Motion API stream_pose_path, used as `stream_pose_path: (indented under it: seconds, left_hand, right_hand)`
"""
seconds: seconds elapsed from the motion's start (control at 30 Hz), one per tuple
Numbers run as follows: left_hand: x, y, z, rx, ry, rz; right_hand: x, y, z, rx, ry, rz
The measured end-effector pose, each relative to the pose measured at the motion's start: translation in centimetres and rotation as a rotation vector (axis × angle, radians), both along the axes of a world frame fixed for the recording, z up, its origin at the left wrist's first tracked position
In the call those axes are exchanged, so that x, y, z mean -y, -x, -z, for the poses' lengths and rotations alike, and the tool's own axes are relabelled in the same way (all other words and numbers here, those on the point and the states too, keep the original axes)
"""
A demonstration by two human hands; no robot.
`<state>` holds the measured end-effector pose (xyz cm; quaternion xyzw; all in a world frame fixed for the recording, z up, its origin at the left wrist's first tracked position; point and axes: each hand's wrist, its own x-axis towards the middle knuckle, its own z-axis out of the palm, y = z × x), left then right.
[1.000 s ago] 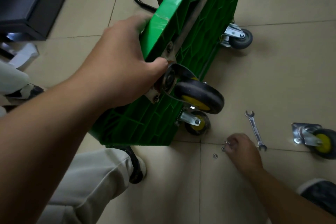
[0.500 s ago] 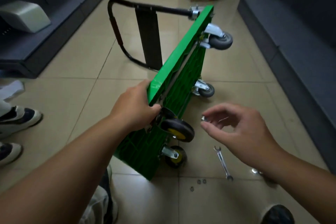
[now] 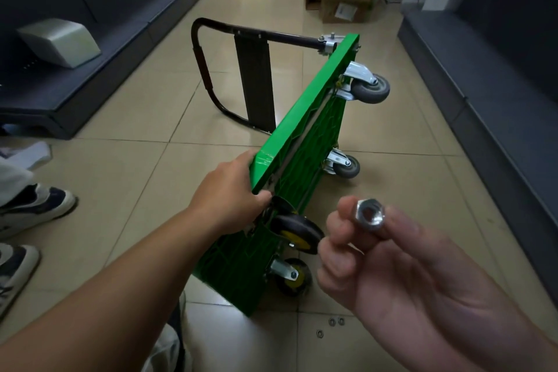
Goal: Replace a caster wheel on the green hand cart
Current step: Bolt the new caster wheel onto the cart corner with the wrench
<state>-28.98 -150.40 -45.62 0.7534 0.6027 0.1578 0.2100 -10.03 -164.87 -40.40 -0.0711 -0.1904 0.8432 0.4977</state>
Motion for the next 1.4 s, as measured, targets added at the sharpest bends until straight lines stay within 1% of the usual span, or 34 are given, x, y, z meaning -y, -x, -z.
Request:
stream_pose_path:
  seconds: [0.03, 0.07, 0.2, 0.27, 0.33, 0.37, 0.43, 0.57, 0.73, 0.8, 0.93, 1.07, 1.17, 1.23, 1.3, 1.4]
  left_hand:
    - [0.0, 0.0, 0.0, -0.003, -0.004, -0.002]
    - [0.0, 0.0, 0.0, -0.006, -0.005, -0.003]
    - [0.0, 0.1, -0.1, 0.004, 0.012, -0.002]
    - [0.1, 0.0, -0.1, 0.010, 0.006, 0.002]
    - [0.1, 0.0, -0.1, 0.007, 0.000, -0.001]
    - [0.1, 0.0, -0.1, 0.008, 0.001, -0.004]
    - [0.1, 0.1, -0.1, 0.007, 0.004, -0.011]
    - [0.1, 0.1, -0.1, 0.015, 0.003, -0.010]
    - [-0.3, 0.1, 0.3, 0.080, 0.022, -0.043]
    - [-0.6, 0.3, 0.3, 0.110, 0.046, -0.067]
    - [-0.7, 0.3, 0.4, 0.140, 0.094, -0.065]
    - [-0.9, 0.4, 0.2, 0.160, 0.130, -0.083]
    - [-0.8, 0.4, -0.1, 0.223, 0.198, -0.094]
    - [-0.6, 0.2, -0.3, 0.298, 0.238, -0.099]
    - [-0.5, 0.2, -0.3, 0.335, 0.244, -0.108]
    - [-0.4, 0.2, -0.3, 0.348, 0.228, -0.117]
  right_hand:
    - [0.0, -0.2, 0.1, 0.036, -0.012, 0.006]
    - [0.1, -0.4, 0.0, 0.124, -0.037, 0.035]
    - [0.1, -0.5, -0.7, 0.634, -0.178, 0.241]
    - [0.2, -0.4, -0.6, 0.909, -0.325, 0.424]
    - [0.4, -0.4, -0.6, 1.200, -0.540, 0.619]
    - [0.5, -0.4, -0.6, 1.312, -0.648, 0.680]
    - [0.7, -0.5, -0.5, 1.426, -0.775, 0.752]
    - [0.9, -0.6, -0.4, 1.490, -0.848, 0.789]
    - [0.1, -0.3, 1.0, 1.482, -0.855, 0.790]
    - [-1.1, 0.6, 2.6, 1.459, -0.759, 0.766]
    - [-3.3, 3.3, 7.5, 1.453, -0.471, 0.778]
    - [-3.5, 7.3, 11.9, 1.417, -0.212, 0.851]
    - [-3.2, 9.7, 13.4, 1.394, -0.102, 0.881]
    - [-3.5, 10.5, 13.7, 1.327, -0.041, 0.882]
    - [-3.9, 11.2, 13.7, 1.264, 0.000, 0.874]
    - [-4.3, 11.8, 13.6, 1.230, 0.023, 0.904]
